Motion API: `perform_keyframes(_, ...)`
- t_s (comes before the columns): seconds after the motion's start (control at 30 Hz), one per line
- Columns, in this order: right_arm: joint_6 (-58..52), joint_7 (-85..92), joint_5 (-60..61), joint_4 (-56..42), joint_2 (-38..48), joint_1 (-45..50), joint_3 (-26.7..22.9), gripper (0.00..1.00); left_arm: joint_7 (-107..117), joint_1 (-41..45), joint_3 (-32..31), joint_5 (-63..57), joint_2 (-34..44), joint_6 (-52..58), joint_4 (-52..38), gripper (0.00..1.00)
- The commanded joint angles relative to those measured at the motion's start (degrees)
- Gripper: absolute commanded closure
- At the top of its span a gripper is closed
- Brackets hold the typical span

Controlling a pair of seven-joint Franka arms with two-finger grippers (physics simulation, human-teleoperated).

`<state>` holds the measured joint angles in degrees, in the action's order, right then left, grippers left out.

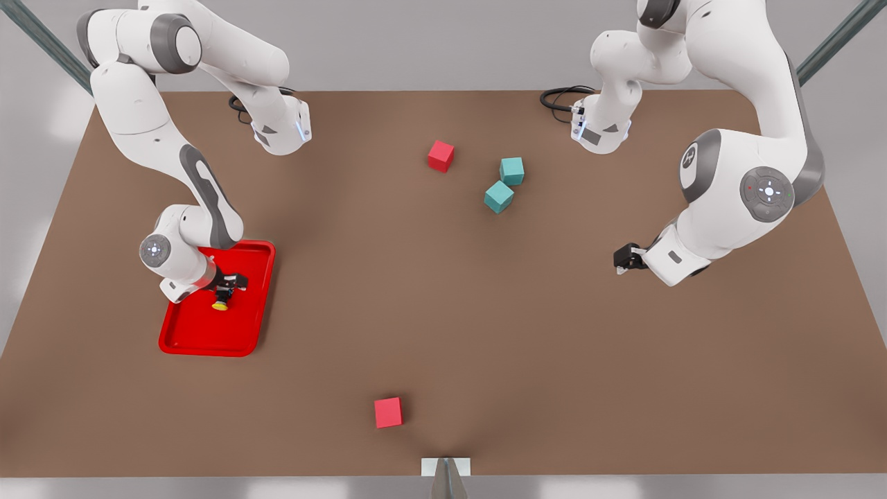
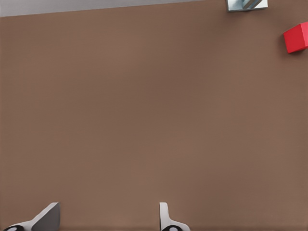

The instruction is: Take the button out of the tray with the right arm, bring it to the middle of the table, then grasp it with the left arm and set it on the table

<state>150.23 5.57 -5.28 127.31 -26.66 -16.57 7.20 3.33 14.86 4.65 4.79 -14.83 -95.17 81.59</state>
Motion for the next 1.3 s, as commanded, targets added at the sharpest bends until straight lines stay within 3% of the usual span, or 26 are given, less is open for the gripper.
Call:
perform_keyframes(0.0, 0.0, -5.4, 0.0, 0.0, 0.0, 0.1, 0.0, 0.00, 0.0, 0.0, 0.0, 0.0, 0.1, 0.1, 0.0, 0.00)
perform_keyframes(0.2, -0.1, -5.4, 0.0, -0.7, 0.0, 0.1, 0.0, 0.02, 0.0, 0.0, 0.0, 0.0, 0.1, 0.1, 0.0, 0.00)
perform_keyframes(0.43, -0.5, -5.1, 0.0, -0.7, 0.0, 0.0, 0.0, 0.43, 0.0, 0.0, 0.0, 0.0, 0.1, 0.1, 0.0, 0.00)
perform_keyframes(0.5, -0.9, -5.2, 0.0, -0.8, 0.0, -0.1, 0.0, 0.49, 0.0, 0.1, 0.0, 0.0, 0.1, 0.1, 0.0, 0.00)
perform_keyframes(1.0, -0.9, -4.2, -1.9, -2.0, 0.2, -0.1, 0.1, 0.57, 0.0, 0.1, 0.0, -0.1, 0.2, 0.1, 0.0, 0.00)
perform_keyframes(1.27, -12.1, -2.1, -1.8, -9.8, 2.4, 0.6, 3.2, 0.58, 0.0, 0.1, 0.0, -0.1, 0.2, 0.1, 0.0, 0.00)
